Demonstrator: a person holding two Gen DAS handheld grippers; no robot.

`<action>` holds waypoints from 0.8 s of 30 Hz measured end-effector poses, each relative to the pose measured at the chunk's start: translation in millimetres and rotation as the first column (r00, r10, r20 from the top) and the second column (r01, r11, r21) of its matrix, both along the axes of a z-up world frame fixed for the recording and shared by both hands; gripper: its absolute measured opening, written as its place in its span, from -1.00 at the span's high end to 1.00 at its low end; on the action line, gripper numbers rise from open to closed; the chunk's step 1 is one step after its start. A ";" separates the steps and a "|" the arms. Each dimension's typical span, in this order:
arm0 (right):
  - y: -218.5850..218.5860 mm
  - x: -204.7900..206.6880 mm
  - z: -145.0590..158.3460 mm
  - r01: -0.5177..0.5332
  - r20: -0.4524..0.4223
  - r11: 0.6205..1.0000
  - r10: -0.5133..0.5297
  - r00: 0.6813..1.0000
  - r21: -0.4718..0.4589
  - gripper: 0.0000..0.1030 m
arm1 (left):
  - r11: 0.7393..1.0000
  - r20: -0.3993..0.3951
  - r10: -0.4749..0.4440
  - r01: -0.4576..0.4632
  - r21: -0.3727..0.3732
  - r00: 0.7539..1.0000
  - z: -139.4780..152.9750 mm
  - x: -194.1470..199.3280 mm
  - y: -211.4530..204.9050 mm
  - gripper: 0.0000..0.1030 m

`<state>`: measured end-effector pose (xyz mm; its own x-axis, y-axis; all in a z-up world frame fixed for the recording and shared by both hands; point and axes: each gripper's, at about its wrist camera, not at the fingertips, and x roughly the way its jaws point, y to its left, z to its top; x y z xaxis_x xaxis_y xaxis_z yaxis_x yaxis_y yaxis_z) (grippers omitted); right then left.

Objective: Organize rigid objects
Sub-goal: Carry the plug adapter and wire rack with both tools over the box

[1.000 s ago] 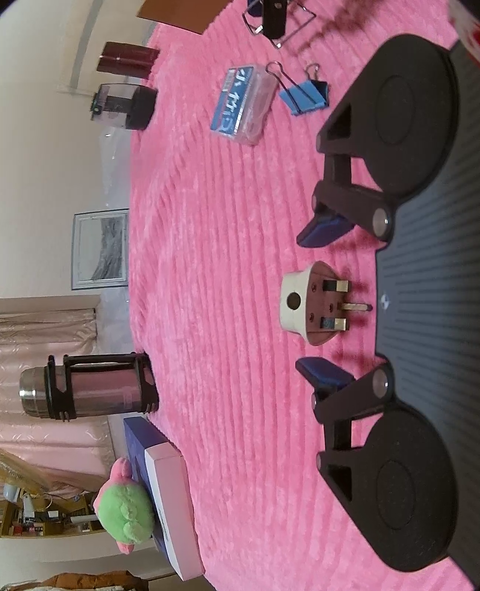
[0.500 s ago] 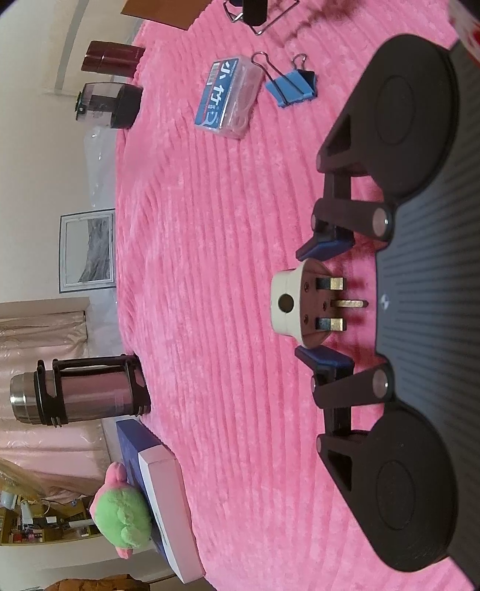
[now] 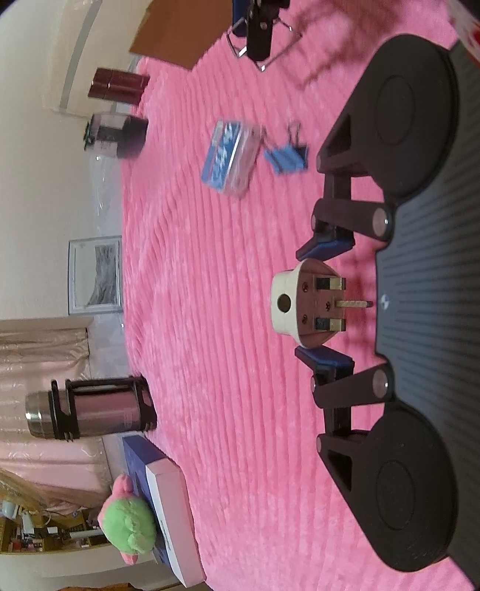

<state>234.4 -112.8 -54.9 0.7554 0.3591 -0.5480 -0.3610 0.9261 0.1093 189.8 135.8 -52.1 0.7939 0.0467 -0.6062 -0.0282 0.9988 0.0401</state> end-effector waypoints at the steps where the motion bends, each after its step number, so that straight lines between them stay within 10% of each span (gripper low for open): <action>1: -1.9 -3.9 2.3 0.000 0.001 1.000 0.000 1.000 0.001 -0.24 | 1.000 0.001 -0.007 0.007 -0.002 1.000 3.3 -4.0 -5.5 0.15; 24: -92.6 -108.7 72.0 0.081 0.072 0.997 -0.082 0.994 0.021 -0.24 | 0.980 0.054 -0.185 0.188 -0.058 0.981 71.1 -77.4 -143.7 0.15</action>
<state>125.8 -205.3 17.2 0.8202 0.3045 -0.4843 -0.2923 0.9508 0.1028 112.4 -7.8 18.9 0.8135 -0.1417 -0.5640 0.1581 0.9872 -0.0199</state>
